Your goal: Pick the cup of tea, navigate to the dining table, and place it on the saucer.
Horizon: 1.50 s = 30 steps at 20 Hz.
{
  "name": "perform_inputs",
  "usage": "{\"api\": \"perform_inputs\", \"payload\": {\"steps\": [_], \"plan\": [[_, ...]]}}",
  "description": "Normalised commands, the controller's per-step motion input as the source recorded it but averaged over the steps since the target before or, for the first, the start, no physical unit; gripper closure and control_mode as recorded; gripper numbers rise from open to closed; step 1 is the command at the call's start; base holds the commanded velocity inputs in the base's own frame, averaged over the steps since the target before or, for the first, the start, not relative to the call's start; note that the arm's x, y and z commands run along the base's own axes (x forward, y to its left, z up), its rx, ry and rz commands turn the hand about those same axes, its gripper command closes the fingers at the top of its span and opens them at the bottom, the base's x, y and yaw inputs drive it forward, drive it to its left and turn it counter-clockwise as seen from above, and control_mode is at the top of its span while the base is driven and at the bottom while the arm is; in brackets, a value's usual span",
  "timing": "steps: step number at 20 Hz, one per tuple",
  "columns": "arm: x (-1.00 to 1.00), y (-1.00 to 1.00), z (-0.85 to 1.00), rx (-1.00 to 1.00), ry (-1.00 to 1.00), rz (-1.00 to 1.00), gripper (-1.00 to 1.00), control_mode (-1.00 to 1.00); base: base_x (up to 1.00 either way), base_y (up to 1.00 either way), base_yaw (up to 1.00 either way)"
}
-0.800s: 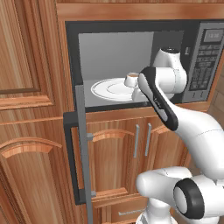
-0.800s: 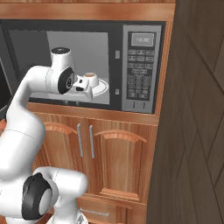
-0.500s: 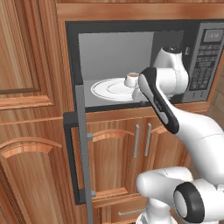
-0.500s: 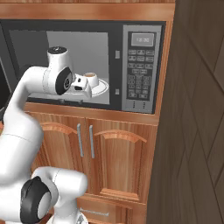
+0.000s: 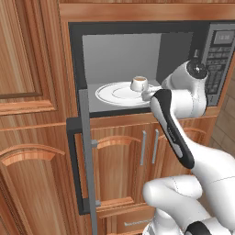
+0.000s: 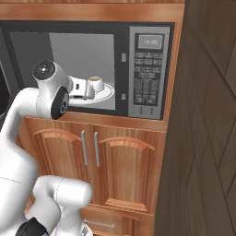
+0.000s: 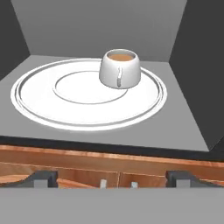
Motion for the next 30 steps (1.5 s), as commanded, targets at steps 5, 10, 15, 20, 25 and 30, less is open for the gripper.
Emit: {"api": "perform_inputs", "payload": {"steps": [5, 10, 15, 20, 25, 30], "plan": [[0.27, 0.00, 0.45, 0.04, -0.33, -0.06, -1.00, -1.00, 0.00, 0.00, 0.00], [0.25, 0.01, 0.20, 0.05, -0.16, -0.03, -1.00, -1.00, 0.00, 0.00, 0.00], [0.00, 0.00, 0.00, 0.00, 0.00, 0.00, -1.00, -1.00, 0.00, 0.00, 0.00], [0.02, -0.03, 0.00, 0.00, -0.02, 0.00, -1.00, -1.00, 0.00, 0.00, 0.00], [0.22, 0.01, 0.00, 0.00, -0.01, 0.00, -1.00, -1.00, 0.00, 0.00, 0.00], [0.07, 0.10, 0.01, -0.04, -0.04, 0.00, -1.00, -1.00, 0.00, 0.00, 0.00]]}}
